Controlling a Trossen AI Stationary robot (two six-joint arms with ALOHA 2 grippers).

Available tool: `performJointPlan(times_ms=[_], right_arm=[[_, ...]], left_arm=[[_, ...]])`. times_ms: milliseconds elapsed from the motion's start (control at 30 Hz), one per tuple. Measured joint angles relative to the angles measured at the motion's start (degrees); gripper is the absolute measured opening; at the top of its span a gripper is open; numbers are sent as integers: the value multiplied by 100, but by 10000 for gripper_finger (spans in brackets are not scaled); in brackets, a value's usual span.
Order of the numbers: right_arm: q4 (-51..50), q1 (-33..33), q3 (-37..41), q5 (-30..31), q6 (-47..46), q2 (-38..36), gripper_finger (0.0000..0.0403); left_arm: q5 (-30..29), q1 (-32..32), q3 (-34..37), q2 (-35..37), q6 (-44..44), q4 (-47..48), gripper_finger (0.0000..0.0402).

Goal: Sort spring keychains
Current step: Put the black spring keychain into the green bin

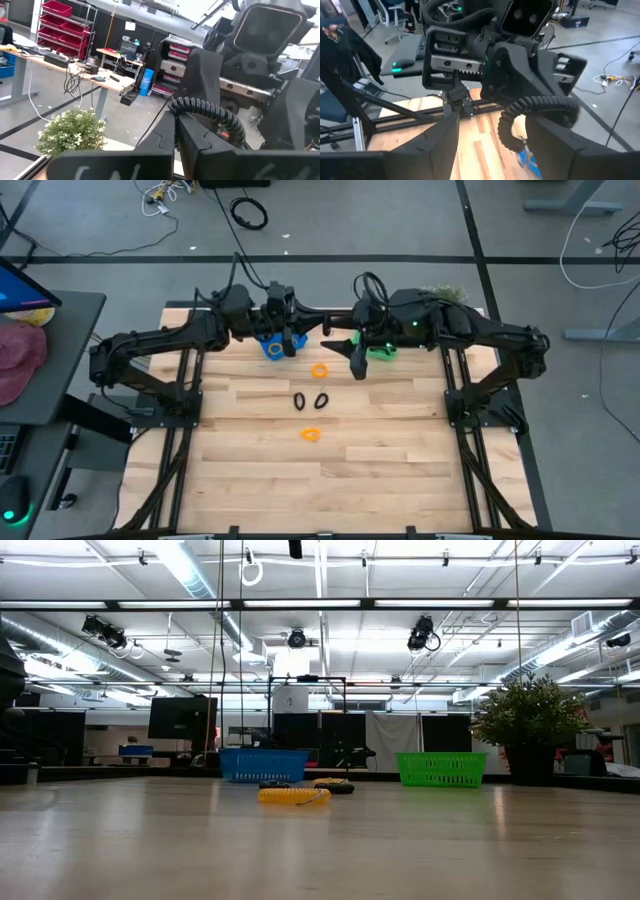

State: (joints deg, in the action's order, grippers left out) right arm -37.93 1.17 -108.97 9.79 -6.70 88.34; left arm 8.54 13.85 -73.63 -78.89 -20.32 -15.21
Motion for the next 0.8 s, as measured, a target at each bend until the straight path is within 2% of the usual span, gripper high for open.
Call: performJointPlan(times_ms=[333,667,800], right_arm=[[90,0,2,-33,33,205,171],[48,0,2,-29,60,200,20],[51,-1,2,-16,70,200,18]], left_arm=[[-37,0,0,2,31,175,4],[-42,0,0,2,76,303,6],[-49,0,0,2,72,322,8]])
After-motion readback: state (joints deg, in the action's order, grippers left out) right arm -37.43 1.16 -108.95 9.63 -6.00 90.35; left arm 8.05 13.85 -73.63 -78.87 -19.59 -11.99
